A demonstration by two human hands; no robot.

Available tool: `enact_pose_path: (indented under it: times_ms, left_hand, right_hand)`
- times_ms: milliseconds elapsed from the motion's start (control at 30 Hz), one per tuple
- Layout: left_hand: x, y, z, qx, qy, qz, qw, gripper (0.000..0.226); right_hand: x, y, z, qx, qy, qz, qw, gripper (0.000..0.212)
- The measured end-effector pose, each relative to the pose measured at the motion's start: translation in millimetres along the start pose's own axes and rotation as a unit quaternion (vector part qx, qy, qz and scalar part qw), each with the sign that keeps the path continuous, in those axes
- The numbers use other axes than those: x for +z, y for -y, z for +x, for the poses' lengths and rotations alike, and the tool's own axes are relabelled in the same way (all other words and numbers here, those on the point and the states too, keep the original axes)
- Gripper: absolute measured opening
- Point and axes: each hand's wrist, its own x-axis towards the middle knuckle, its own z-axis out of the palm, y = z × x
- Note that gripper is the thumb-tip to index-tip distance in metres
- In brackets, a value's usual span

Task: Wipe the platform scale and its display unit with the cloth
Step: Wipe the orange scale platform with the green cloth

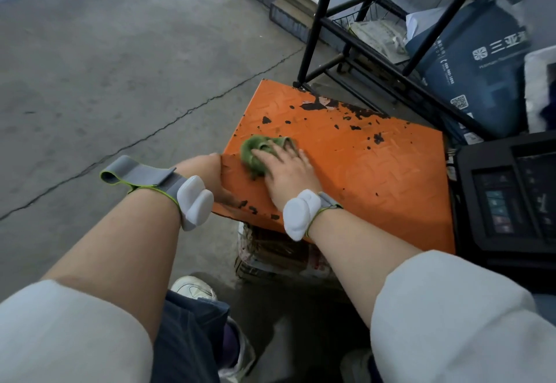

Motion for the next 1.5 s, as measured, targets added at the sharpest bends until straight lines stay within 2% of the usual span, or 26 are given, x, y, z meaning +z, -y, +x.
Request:
enact_pose_path:
  times_ms: [67,133,200,300,367,433,500,533,600,667,733,800,900,967,1033,1100,1167,1200,1233,1300,1367,1400,1500]
  left_hand:
    - [4.1,3.4,0.6,-0.016,0.0,0.018,1.0,0.077]
    - [6.8,6.8,4.3,-0.023,-0.005,0.036,0.999,0.075]
    - [9.6,9.2,10.9,-0.001,-0.031,0.06,0.998,0.056]
    - [13.2,15.3,20.8,0.0,-0.037,0.097,0.995,0.055]
    - [15.4,16.9,22.0,0.011,-0.042,0.086,0.995,0.048]
    - [13.7,14.8,17.6,0.026,-0.041,0.058,0.997,0.051]
    - [10.7,14.5,16.5,0.007,-0.029,0.046,0.999,0.055]
    - [11.9,15.4,19.6,0.0,-0.027,0.046,0.999,0.049]
    - [13.8,17.5,26.9,-0.002,-0.036,0.076,0.996,0.029]
    - [17.1,21.0,36.1,-0.02,-0.043,0.103,0.994,0.026]
    - [18.9,25.1,42.9,-0.015,-0.045,0.103,0.994,0.025]
    - [15.9,23.4,38.2,0.006,-0.045,0.092,0.995,0.026]
    - [11.3,16.9,25.4,0.001,-0.018,0.051,0.999,0.055]
    - [10.0,14.2,25.3,-0.012,-0.011,0.053,0.998,0.063]
    - [12.9,17.1,31.5,-0.017,-0.012,0.071,0.997,0.048]
    - [17.5,23.1,39.2,-0.014,-0.062,0.088,0.994,0.027]
    - [19.0,25.4,38.4,-0.01,-0.066,0.091,0.994,0.038]
    - [18.2,19.4,33.9,-0.016,-0.063,0.07,0.995,0.039]
    - [17.3,15.4,27.7,-0.021,-0.048,0.055,0.997,0.038]
    - [15.2,7.1,21.6,-0.034,-0.021,0.032,0.999,0.067]
    - [14.7,4.6,20.0,-0.036,-0.03,0.031,0.998,0.084]
    - [14.8,3.2,20.7,-0.035,-0.03,0.031,0.998,0.085]
    - [10.9,2.1,19.7,-0.033,-0.018,0.042,0.998,0.081]
  right_hand:
    - [-2.5,-6.0,8.3,0.087,-0.012,0.004,0.996,0.052]
    - [-3.2,-1.2,9.1,0.11,-0.009,0.007,0.994,0.051]
    - [-3.7,12.2,-1.1,0.038,0.011,0.013,0.999,0.052]
    - [0.2,26.4,-21.3,-0.081,0.029,0.019,0.996,0.053]
    - [0.6,18.2,-17.7,-0.078,0.029,0.004,0.997,0.052]
    - [-2.1,9.4,-7.5,-0.016,0.02,0.003,1.0,0.051]
    - [-2.8,9.4,-2.3,0.034,0.004,0.008,0.999,0.052]
    - [-2.0,13.7,-4.6,0.031,0.006,0.011,0.999,0.053]
    - [0.2,24.9,-17.7,-0.03,0.028,0.024,0.999,0.055]
    - [1.7,31.4,-33.4,-0.098,0.036,0.047,0.993,0.055]
    - [1.8,28.4,-38.1,-0.119,0.038,0.039,0.991,0.054]
    - [0.3,18.5,-31.7,-0.089,0.035,0.009,0.995,0.055]
    - [-6.6,-1.8,-21.4,0.031,0.007,-0.006,0.999,0.056]
    - [-8.1,-3.9,-24.0,0.062,-0.003,-0.009,0.998,0.056]
    - [-6.6,7.1,-34.6,0.017,0.008,-0.003,1.0,0.057]
    - [-3.8,18.0,-47.0,-0.057,0.016,0.0,0.998,0.054]
    - [-2.3,14.3,-48.1,-0.087,0.016,-0.019,0.996,0.052]
    - [-4.6,5.4,-43.7,-0.072,0.01,-0.032,0.997,0.051]
    - [-5.5,-3.3,-38.1,-0.036,0.001,-0.037,0.999,0.05]
    - [-10.5,-18.0,-29.1,0.063,-0.023,-0.04,0.997,0.048]
    - [-8.9,-15.3,-27.4,0.1,-0.037,-0.038,0.993,0.049]
    - [-7.8,-10.0,-30.3,0.082,-0.031,-0.037,0.996,0.05]
    - [-3.2,11.1,-50.0,-0.054,-0.001,-0.007,0.999,0.051]
